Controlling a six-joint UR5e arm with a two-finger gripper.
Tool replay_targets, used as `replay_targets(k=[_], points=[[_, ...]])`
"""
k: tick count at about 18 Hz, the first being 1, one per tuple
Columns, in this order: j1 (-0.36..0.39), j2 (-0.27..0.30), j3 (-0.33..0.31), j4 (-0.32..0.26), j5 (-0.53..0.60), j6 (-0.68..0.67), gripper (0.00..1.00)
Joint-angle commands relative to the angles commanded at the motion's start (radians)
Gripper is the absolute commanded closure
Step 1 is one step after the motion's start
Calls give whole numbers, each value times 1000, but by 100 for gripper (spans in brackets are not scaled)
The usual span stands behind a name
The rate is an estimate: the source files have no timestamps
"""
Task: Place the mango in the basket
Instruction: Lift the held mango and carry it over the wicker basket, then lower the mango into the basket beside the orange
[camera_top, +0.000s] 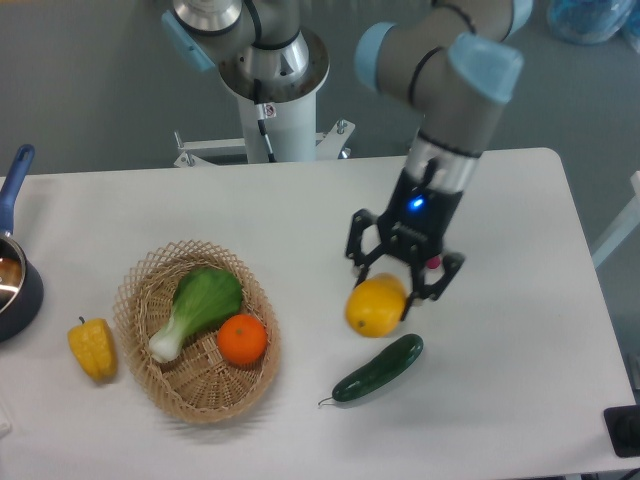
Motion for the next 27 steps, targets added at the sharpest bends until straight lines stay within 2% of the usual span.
replay_targets(k=[4, 8, 12, 16, 21, 23, 27], points=[[-106, -26, 12, 0, 54, -144, 59], [-170, -32, -5, 2, 72, -178, 59], [-252, -84, 11, 2, 216, -226, 59], [-283, -101, 15, 3, 241, -279, 59], [-328, -129, 49, 5, 247, -425, 59], [-344, -143, 52, 5, 270, -433, 59], [-373, -207, 77, 43, 273, -489, 59]])
